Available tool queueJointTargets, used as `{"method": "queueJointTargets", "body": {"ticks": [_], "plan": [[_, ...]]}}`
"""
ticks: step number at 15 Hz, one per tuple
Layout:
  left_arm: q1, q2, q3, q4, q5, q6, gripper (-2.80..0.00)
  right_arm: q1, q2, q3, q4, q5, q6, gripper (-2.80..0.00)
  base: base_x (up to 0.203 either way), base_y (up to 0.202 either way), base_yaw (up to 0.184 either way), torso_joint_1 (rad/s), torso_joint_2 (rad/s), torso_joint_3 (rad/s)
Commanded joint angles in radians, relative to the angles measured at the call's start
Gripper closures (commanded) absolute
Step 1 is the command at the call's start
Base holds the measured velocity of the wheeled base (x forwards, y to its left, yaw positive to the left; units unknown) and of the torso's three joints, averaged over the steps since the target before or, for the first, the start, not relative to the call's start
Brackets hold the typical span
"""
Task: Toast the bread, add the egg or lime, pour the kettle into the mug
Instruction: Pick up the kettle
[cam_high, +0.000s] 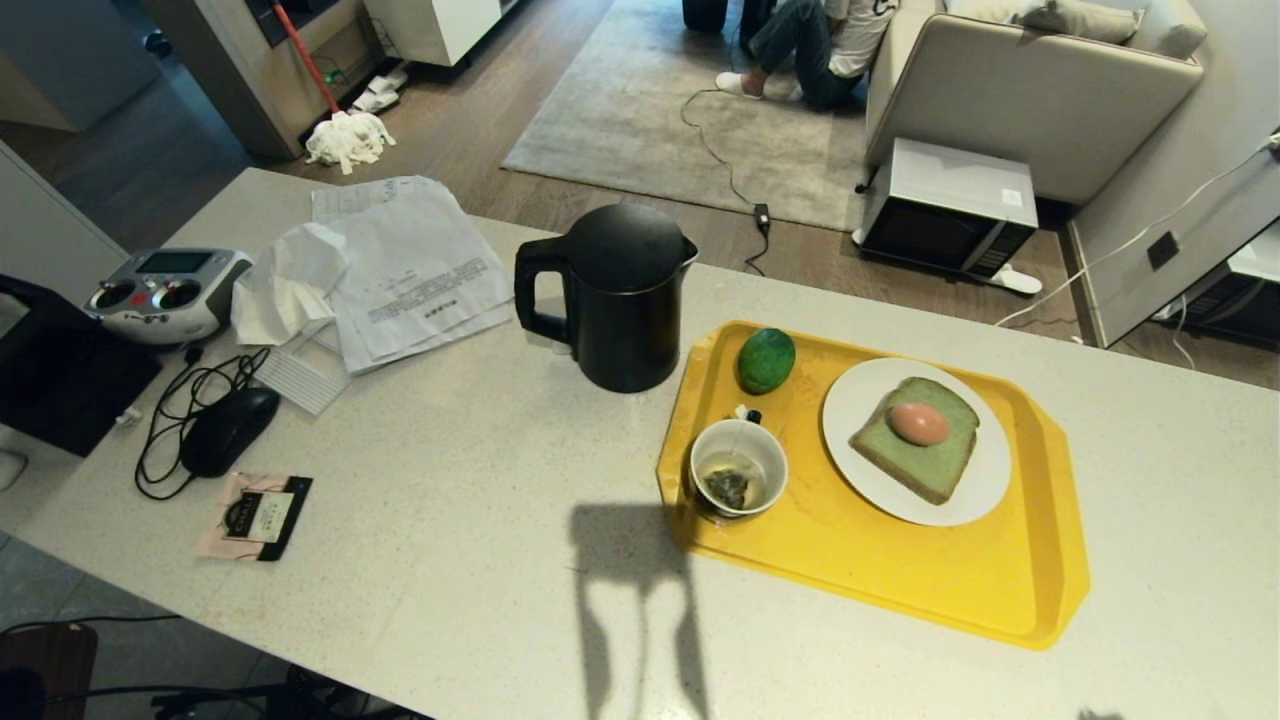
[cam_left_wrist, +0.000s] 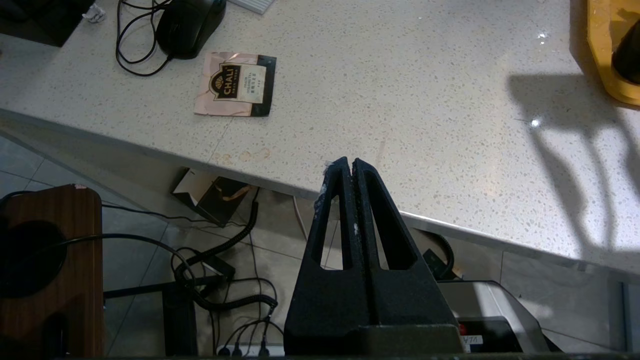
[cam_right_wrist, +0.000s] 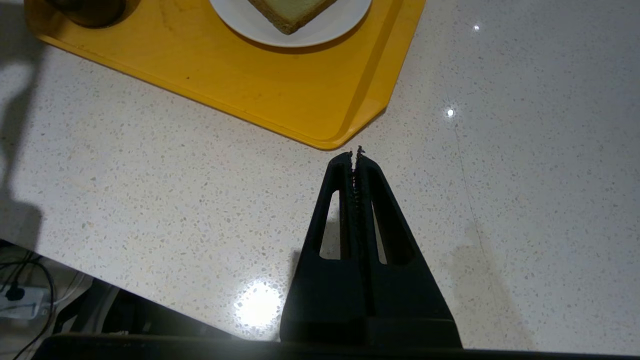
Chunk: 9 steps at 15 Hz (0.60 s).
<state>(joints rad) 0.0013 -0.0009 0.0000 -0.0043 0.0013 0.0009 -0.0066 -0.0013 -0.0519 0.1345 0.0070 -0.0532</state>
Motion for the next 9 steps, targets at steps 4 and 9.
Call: {"method": "queueJointTargets", "body": {"ticks": [4,9], "plan": [[0.000,-0.001,0.000,0.000,0.000,0.001,0.00,0.000,0.001,0.000,0.001,0.001,0.000,0.00,0.000,0.000,0.000,0.000,0.00,0.000],[0.000,-0.001,0.000,0.000,0.000,0.001,0.00,0.000,0.001,0.001,0.001,0.001,0.000,0.00,0.000,0.000,0.000,0.000,0.00,0.000]]}}
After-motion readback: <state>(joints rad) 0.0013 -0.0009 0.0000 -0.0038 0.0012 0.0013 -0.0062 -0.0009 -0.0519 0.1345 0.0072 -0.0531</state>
